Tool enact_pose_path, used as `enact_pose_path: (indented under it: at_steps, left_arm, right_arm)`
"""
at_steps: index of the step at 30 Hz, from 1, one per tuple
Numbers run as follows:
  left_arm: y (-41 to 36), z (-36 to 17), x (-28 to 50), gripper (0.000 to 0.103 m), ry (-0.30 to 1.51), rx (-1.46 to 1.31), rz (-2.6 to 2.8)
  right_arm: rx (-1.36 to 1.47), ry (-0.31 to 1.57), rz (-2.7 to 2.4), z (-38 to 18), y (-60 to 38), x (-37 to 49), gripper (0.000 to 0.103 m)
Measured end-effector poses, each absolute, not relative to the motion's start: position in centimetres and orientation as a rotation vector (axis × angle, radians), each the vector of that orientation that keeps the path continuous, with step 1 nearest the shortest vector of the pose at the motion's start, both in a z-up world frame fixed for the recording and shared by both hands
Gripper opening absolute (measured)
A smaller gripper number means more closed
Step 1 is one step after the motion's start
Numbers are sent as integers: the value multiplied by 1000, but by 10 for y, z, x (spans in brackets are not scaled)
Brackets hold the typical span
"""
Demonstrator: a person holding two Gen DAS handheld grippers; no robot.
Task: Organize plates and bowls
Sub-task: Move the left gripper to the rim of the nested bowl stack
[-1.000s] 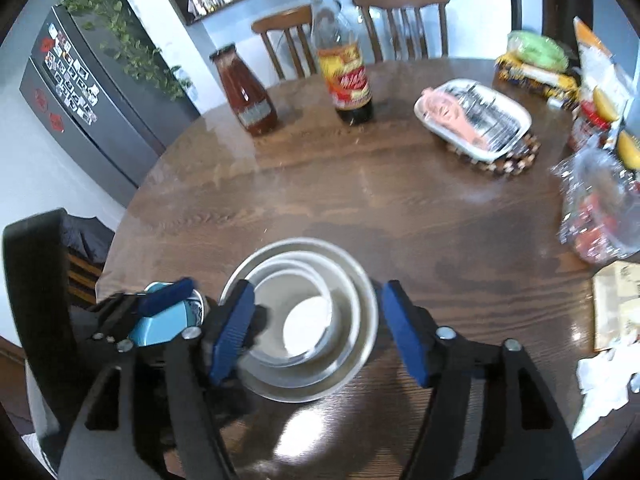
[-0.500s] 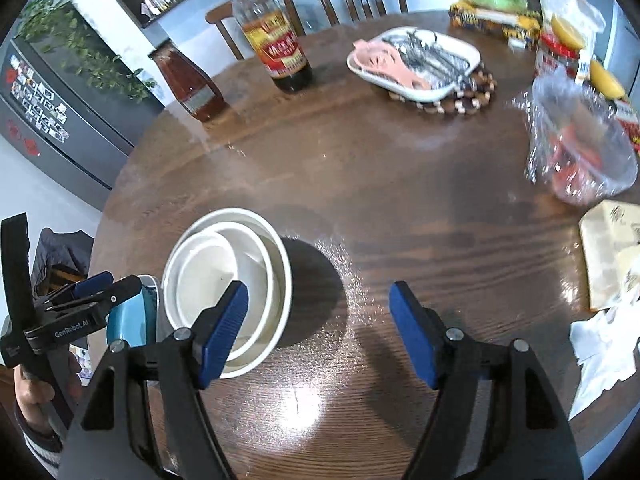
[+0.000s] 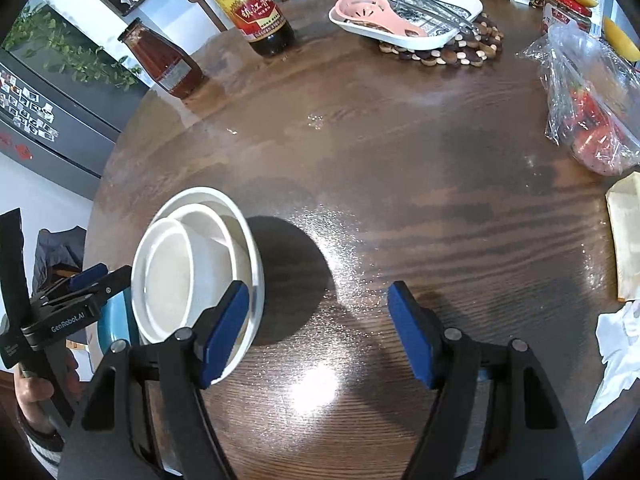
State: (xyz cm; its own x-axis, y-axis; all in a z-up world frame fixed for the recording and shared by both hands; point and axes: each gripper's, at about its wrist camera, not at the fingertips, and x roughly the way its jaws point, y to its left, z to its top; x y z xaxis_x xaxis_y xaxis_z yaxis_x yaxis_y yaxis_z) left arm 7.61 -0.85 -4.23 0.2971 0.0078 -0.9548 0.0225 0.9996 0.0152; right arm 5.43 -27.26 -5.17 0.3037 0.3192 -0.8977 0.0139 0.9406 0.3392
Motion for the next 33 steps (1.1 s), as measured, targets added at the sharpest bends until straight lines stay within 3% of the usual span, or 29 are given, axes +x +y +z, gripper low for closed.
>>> enact_pose_path:
  at_steps: [5,10,33]
  left_arm:
    - [-9,-50,83,81,1311,35,-19]
    - [-7,-51,90,81,1342,-19,-51]
    - [-17,-47,87,81,1357,-24,-112]
  right_arm:
    - [281,1266,208,-54,-269,56,69]
    - [293,1290,215,-58,-265,62,61]
    - [280,1312,219,-61,-262,63,63]
